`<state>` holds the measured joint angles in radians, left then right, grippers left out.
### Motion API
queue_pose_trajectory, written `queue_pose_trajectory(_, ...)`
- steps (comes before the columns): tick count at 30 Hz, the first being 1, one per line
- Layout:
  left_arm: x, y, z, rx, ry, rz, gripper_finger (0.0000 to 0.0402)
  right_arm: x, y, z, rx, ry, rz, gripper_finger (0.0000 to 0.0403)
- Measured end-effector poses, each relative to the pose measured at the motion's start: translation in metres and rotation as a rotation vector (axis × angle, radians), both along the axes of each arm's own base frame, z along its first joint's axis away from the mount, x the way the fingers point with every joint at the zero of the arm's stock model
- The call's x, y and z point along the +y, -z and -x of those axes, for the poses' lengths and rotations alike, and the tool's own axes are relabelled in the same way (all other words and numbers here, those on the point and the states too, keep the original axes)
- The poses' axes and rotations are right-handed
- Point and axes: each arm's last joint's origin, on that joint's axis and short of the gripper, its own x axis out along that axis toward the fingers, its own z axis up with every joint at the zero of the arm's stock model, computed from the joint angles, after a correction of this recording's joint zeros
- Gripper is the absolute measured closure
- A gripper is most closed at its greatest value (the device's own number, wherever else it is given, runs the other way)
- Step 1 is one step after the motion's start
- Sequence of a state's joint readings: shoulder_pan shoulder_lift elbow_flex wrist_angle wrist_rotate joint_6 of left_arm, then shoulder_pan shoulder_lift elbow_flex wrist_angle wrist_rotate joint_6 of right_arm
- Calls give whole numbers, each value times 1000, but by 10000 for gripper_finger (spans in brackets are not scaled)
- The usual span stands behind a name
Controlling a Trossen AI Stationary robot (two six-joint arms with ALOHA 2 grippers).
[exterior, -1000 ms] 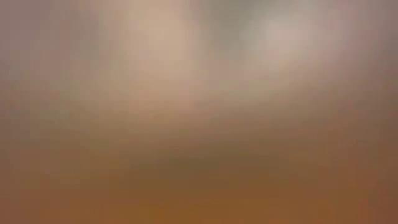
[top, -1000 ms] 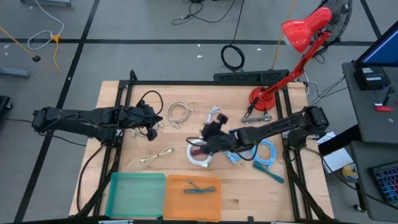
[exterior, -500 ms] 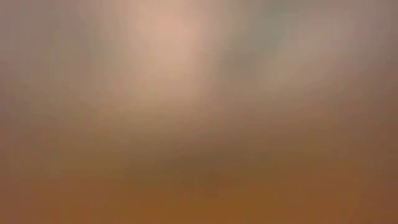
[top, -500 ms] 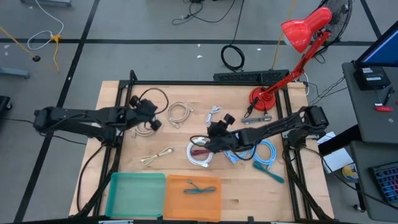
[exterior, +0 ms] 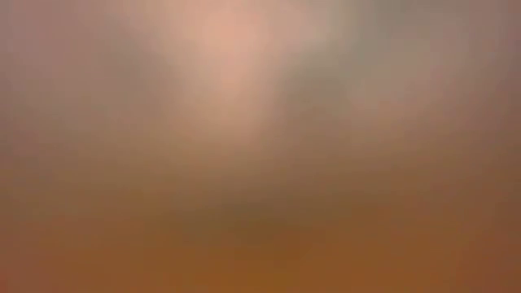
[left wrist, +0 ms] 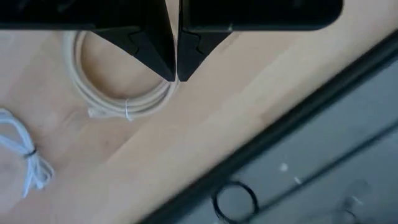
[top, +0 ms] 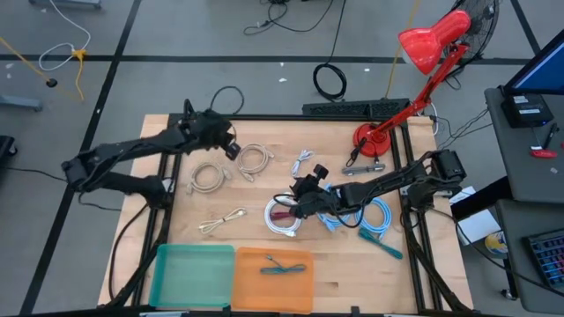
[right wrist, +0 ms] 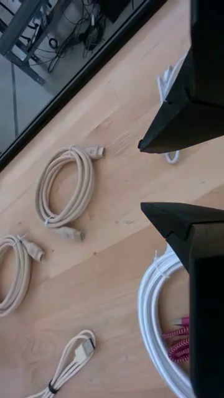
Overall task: Pick & Place USB Port
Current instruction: Put the right brown HDMI cable into the green bin
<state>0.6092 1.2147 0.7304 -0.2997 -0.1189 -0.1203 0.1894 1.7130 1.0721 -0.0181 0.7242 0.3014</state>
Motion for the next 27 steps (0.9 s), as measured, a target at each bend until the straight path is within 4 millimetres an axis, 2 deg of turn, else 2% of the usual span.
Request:
queue_pose_trajectory(4, 17, 10, -15, 150, 12, 89, 360, 0, 0, 0, 2, -2, 2, 273)
queue_pose_trajectory(9, 38, 17, -38, 345, -60, 104, 271, 0, 0, 0, 1, -1, 0, 273)
queue_pose_trajectory(13, 52, 23, -54, 380, -57, 140, 204, 1, 0, 0, -2, -2, -6, 273)
queue_pose_trajectory(16, 57, 30, -64, 364, -34, 178, 175, 2, 1, 0, -2, -26, -39, 273)
queue_pose_trajectory(19, 58, 45, -68, 388, -12, 234, 166, 4, 1, 0, -1, -31, -49, 273)
queue_pose_trajectory(23, 57, 66, -72, 451, 9, 278, 174, 7, 1, 1, 2, -39, -48, 273)
queue_pose_trajectory(27, 50, 69, -80, 460, 51, 248, 191, 9, 1, 1, 1, -43, -48, 273)
